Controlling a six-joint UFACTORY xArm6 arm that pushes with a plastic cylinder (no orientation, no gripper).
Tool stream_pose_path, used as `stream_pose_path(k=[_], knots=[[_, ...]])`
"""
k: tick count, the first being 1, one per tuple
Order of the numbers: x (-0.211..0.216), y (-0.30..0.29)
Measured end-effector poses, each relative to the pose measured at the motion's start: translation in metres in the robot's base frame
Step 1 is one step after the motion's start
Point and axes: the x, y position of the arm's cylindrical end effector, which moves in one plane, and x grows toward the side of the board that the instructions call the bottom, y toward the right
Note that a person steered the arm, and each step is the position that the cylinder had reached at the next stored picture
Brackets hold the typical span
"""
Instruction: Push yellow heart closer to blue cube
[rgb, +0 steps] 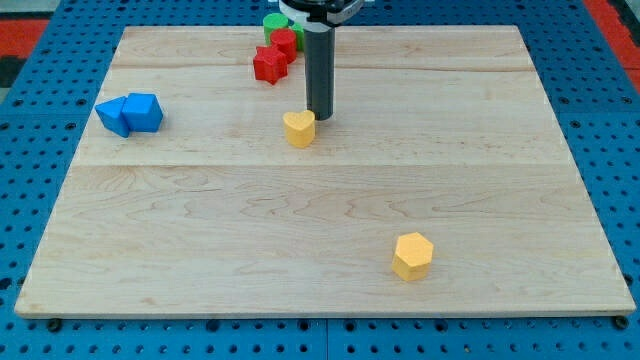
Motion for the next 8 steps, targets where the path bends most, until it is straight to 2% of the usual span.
stream_pose_path(k=[2,3,4,6,7,8], knots=[[0.03,0.034],[-0.011,-0.046],[-0.016,-0.111],[-0.05,-0.044],[-0.011,0.003],[0.018,0.015]])
